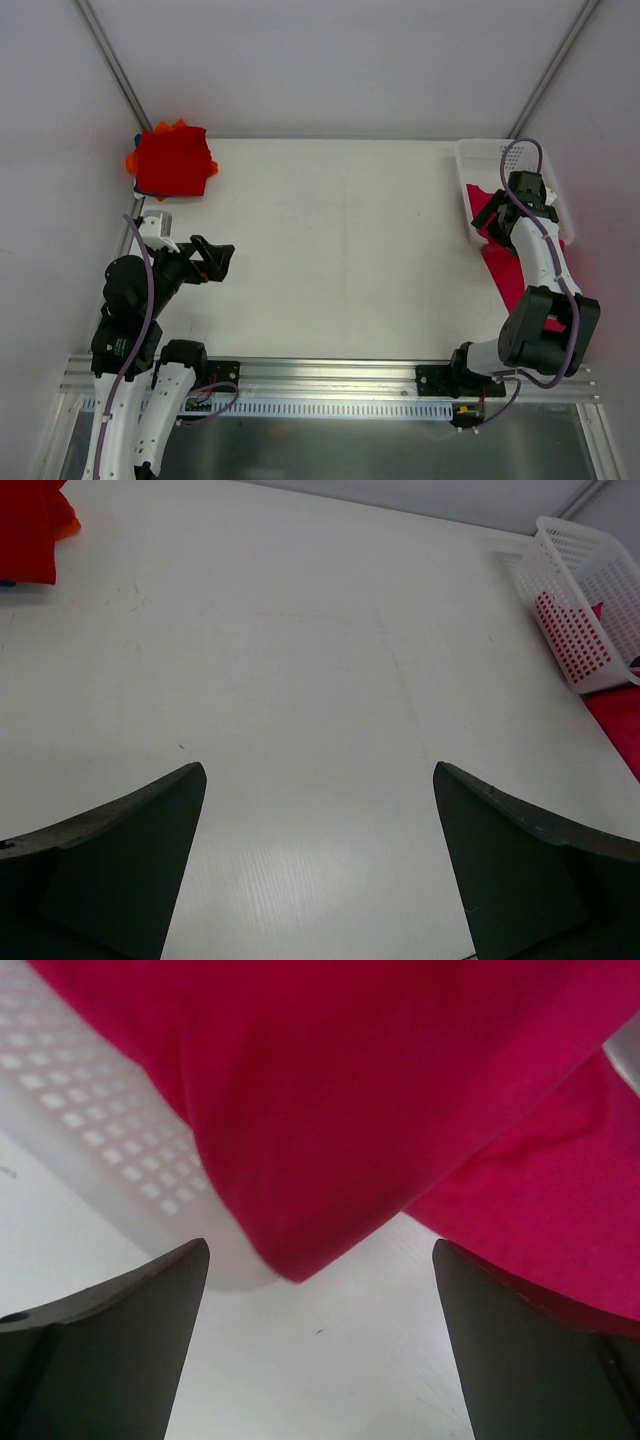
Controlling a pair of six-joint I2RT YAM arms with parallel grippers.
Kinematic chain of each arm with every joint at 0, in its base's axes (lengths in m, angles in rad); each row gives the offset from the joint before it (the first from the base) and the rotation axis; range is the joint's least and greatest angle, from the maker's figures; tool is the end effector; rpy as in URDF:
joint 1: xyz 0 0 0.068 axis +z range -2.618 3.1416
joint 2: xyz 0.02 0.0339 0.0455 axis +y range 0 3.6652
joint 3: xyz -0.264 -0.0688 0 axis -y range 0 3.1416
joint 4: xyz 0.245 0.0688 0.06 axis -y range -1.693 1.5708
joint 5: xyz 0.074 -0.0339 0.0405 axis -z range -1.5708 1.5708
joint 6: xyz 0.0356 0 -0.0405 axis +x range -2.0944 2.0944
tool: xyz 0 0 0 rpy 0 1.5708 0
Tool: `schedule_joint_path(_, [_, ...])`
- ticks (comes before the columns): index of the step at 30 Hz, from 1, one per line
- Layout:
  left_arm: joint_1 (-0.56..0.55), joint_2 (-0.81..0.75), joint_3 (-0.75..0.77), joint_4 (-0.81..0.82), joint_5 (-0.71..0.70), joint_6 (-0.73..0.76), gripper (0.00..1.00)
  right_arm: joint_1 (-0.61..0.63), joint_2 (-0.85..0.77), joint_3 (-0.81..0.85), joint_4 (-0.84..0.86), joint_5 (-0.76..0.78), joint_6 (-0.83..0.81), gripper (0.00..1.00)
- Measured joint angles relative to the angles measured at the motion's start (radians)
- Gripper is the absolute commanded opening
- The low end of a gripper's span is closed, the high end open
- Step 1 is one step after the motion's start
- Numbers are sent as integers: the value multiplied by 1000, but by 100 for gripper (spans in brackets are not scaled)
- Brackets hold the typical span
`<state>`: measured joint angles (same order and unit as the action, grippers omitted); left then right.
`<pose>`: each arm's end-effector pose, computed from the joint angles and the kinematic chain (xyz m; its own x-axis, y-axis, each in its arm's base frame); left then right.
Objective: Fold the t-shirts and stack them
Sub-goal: Grab the tshirt from the pile
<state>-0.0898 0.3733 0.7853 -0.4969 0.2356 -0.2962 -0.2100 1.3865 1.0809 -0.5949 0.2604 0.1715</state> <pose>0.0818 -0.0157 0.3537 -0.1739 -0.2693 -0.9472 0.2803 0.9086 -0.3098 0.2824 -0.0696 0.2716 -0.6941 0.3166 -0.6465 0.4834 0.8705 -0.0928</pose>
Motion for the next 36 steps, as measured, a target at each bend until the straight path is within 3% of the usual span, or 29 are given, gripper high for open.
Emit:
schedule_joint_path(8, [-4, 1, 0, 0, 0, 1, 99, -28, 54, 36, -7, 124, 5, 100])
schedule_joint_path(16, [-14, 2, 0, 0, 1, 1, 99, -29, 52, 23, -5, 127, 8, 97])
schedule_joint_path(17, [-14, 1, 0, 0, 1, 1, 99, -29, 50, 15, -3, 126, 8, 91])
schedule_joint_path(18, [-14, 1, 0, 0, 1, 1, 99, -29, 47, 4, 1, 124, 10, 77])
schedule_joint_path(19, [-14, 1, 0, 0, 1, 1, 99, -29, 42, -6, 8, 120, 9, 45])
schedule_joint_path(23, [-14, 1, 0, 0, 1, 1, 99, -30, -22, -57, 55, 121, 39, 1])
schedule_joint_path(36, [-14, 2, 0, 0, 1, 1, 99, -32, -119, -128, 92, 90, 34, 0])
